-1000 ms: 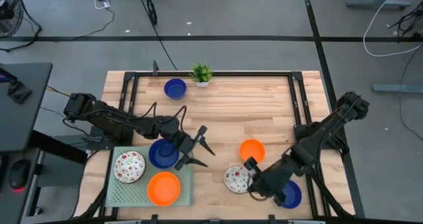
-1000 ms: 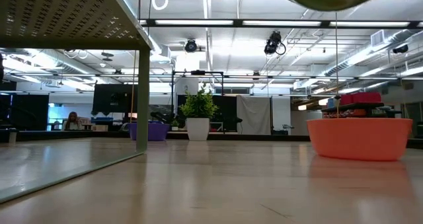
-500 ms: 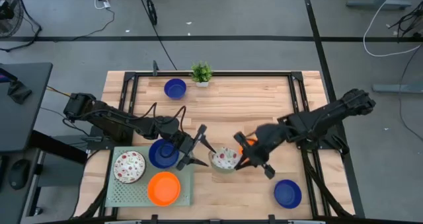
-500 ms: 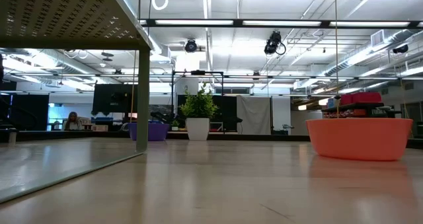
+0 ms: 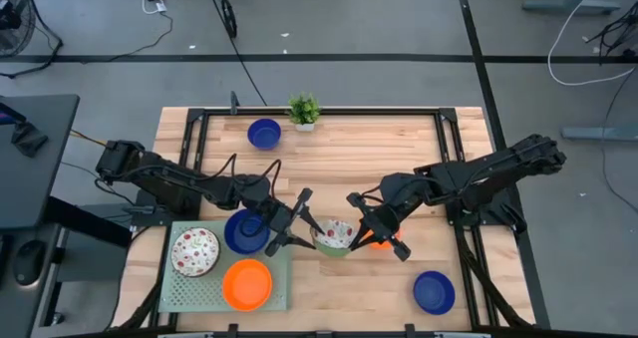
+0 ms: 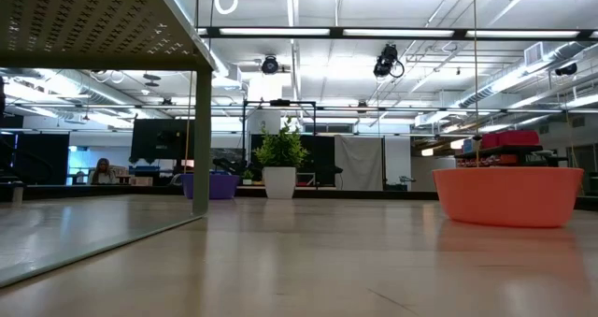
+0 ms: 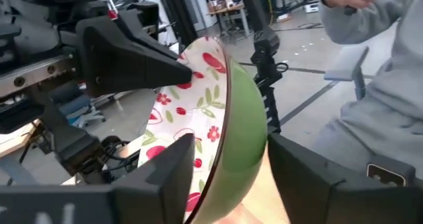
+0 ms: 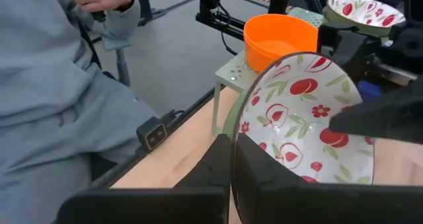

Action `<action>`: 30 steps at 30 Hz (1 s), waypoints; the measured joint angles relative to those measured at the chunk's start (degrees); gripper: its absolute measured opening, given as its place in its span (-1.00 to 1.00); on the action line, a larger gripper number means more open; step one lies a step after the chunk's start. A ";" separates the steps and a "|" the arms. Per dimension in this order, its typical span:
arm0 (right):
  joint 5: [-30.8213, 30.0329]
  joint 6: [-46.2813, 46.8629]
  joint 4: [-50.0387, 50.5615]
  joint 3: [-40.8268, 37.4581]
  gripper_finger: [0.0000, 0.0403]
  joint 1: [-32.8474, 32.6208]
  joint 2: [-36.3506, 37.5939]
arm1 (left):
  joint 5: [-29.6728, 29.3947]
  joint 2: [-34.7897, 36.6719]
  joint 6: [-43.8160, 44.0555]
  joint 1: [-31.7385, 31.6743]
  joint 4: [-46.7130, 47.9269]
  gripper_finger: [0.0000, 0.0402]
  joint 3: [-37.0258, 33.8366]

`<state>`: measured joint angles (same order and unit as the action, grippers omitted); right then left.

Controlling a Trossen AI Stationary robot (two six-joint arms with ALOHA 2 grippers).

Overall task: Pick & Place Mini bowls
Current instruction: Stack the white bowl on top of the stacked white bowls on the shelf

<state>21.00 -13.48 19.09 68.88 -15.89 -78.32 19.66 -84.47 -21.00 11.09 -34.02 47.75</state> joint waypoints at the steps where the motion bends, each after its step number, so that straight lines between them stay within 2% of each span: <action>1: 0.06 0.06 0.13 0.00 -0.98 0.02 0.00 | 0.48 0.00 -0.32 0.00 0.00 -0.09 0.00; 6: 0.04 0.15 0.29 0.00 -0.98 0.07 0.00 | 1.91 0.00 -2.17 0.04 0.13 -0.36 0.02; 9: 1.25 0.89 1.46 0.00 -0.98 0.13 0.00 | 1.48 -0.02 -0.52 0.04 0.14 -0.40 0.02; 20: 2.04 2.87 5.43 -0.02 -0.98 -0.19 -0.04 | 0.03 -0.02 0.91 0.00 0.41 0.06 0.02; 27: 1.70 4.88 4.95 -3.06 -0.98 -0.79 -0.20 | -4.54 -1.71 -1.23 -0.04 0.57 0.09 0.09; 30: -2.92 5.75 4.25 -6.64 -0.98 -1.46 -0.33 | -5.95 -2.89 -2.17 -0.30 0.97 0.10 1.14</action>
<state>18.07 -7.73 23.33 62.24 -17.34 -78.65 13.72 -87.36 -23.17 10.79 -33.05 48.89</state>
